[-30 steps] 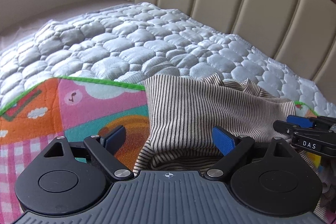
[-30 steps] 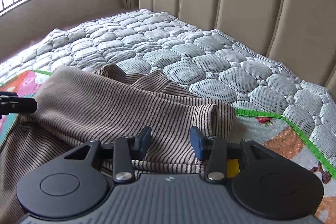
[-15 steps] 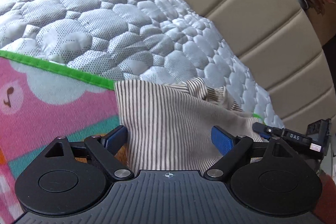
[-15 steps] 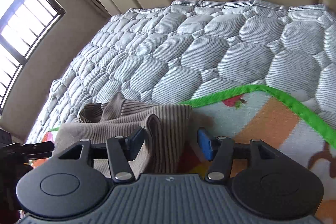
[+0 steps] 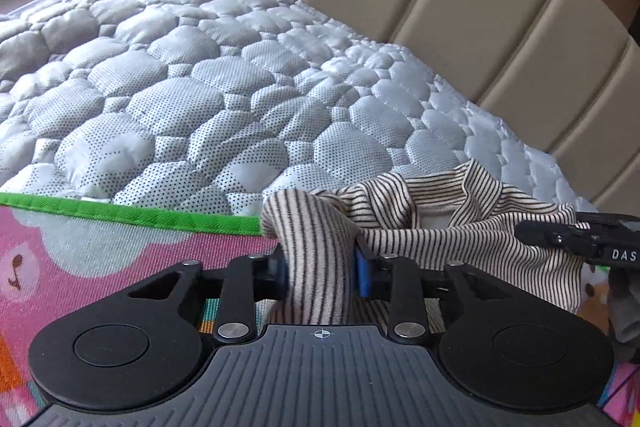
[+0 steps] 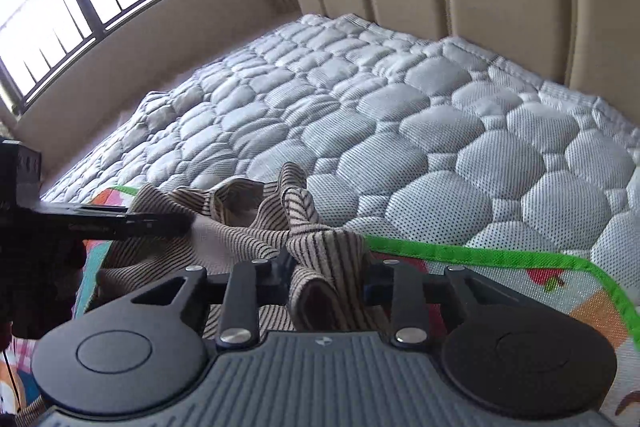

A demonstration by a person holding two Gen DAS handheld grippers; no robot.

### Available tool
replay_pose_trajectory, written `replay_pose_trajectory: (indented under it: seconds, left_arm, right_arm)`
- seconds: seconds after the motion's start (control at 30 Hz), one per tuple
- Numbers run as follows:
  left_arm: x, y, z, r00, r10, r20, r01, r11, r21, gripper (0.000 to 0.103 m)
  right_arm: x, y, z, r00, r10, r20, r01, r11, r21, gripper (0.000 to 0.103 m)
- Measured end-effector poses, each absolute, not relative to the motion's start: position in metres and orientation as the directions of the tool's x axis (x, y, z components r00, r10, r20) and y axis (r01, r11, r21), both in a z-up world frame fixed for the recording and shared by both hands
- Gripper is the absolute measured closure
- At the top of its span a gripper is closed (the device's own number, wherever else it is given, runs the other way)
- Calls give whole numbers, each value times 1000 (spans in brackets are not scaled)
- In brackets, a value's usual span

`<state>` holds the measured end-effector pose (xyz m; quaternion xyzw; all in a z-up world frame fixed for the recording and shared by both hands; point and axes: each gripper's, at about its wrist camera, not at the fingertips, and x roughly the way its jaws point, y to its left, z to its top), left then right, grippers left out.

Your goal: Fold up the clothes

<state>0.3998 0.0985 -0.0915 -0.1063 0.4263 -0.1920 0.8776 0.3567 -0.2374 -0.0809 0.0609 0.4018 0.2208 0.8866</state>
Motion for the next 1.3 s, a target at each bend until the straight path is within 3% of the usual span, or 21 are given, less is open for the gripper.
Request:
replay_pose_trajectory:
  seconds: [0.23,0.4,0.5,0.6,0.63,0.67,0.7,0.87,1.03,1.13,1.3]
  left_arm:
    - [329,113,-42,548,-468,-693,323,883,-340,74]
    - [255,130,-17,497,-508,-703,384,856,-346,71]
    - [216,140,-10,449,-509,-734,414,847,-333,66]
    - [187,160,-5,406,-538,-739,407,830,-380,52]
    - [180,167,-2,397,-553,-732,399,823,-405,43]
    - [173,175,1,394,-569,-722,383,816,-434,32]
    - [168,182,3,396,-579,-712,366,811,-456,27]
    - [160,189,2,393,-589,-707,278,808,-519,17]
    - [169,164,-27,357,-524,-774,222,852,-475,17]
    - [178,149,-48,360,-460,-812,196,888,-416,17]
    - [190,136,-69,357,-389,-849,179,921,-346,19]
  right_arm:
    - [280,-218,-33,545,468,-696,-547,827,128,76]
    - [211,-209,-36,486,437,-757,-639,768,34,76]
    - [171,-199,-47,464,367,-806,-684,727,-62,76]
    - [137,-189,-54,455,301,-838,-730,665,-157,73]
    - [128,-189,-53,442,290,-849,-741,651,-164,72]
    - [120,-191,-52,425,284,-860,-750,642,-158,71]
    - [113,-193,-50,408,280,-869,-757,636,-150,70]
    - [92,-223,-28,403,302,-864,-692,718,-72,54]
    - [111,-252,-24,466,392,-793,-432,883,182,38]
    - [130,-254,-43,491,398,-775,-270,915,300,36]
    - [156,-237,-91,407,419,-811,-193,908,372,36]
